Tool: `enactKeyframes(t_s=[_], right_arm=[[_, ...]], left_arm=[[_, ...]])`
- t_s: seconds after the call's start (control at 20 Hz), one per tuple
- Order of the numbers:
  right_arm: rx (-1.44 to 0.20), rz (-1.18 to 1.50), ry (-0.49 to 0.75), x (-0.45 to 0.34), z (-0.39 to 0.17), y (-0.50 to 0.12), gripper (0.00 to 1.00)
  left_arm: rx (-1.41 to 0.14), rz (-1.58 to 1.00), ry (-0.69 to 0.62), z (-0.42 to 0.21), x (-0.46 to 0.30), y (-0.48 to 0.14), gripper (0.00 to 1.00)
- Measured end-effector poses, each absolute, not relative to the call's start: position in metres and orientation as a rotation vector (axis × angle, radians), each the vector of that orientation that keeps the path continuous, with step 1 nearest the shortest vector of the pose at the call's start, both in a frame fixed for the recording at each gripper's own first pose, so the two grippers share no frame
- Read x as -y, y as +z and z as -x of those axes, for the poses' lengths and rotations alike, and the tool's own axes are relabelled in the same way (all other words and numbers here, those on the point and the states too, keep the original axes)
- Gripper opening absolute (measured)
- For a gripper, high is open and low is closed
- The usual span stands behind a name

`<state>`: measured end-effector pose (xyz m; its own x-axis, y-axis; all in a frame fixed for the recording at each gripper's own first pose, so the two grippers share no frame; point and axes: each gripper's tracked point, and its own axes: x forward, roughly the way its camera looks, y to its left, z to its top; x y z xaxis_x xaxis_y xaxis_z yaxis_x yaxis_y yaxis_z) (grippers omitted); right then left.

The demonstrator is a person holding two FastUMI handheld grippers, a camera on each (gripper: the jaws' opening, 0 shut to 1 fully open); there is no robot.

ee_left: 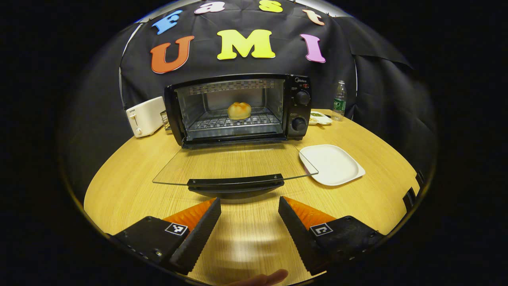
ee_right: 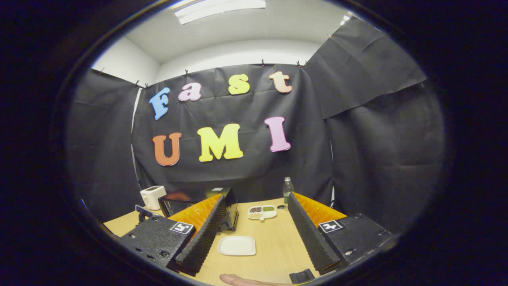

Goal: Open the electric oven with the left hand, put the food in, and close the electric oven.

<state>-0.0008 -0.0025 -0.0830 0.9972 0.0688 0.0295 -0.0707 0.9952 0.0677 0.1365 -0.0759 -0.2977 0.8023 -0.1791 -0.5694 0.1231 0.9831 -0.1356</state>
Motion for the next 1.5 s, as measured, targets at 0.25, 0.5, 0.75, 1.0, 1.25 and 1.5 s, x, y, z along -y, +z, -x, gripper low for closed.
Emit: enactKeyframes(t_s=[0.25,0.5,0.75,1.0,1.25,1.5], right_arm=[[0.019,-0.075,0.152,-0.015,0.004,-0.090,0.95],[0.030,-0.057,0.176,-0.018,0.006,-0.091,0.95],[0.013,-0.060,0.203,-0.021,0.006,-0.097,0.95],[0.012,-0.049,0.178,-0.012,0.003,-0.096,0.95],[0.006,-0.055,0.178,-0.010,0.002,-0.099,0.95],[-0.011,-0.070,0.182,-0.009,-0.001,-0.106,0.95]], left_arm=[[-0.718,0.102,-0.151,-0.147,0.075,-0.320,0.96],[-0.759,0.167,-0.171,-0.149,0.074,-0.321,0.95],[-0.756,0.196,-0.171,-0.152,0.070,-0.310,0.92],[-0.726,0.179,-0.158,-0.156,0.069,-0.295,0.92],[-0.683,0.183,-0.162,-0.160,0.067,-0.279,0.92],[-0.613,0.145,-0.146,-0.179,0.057,-0.263,0.90]])
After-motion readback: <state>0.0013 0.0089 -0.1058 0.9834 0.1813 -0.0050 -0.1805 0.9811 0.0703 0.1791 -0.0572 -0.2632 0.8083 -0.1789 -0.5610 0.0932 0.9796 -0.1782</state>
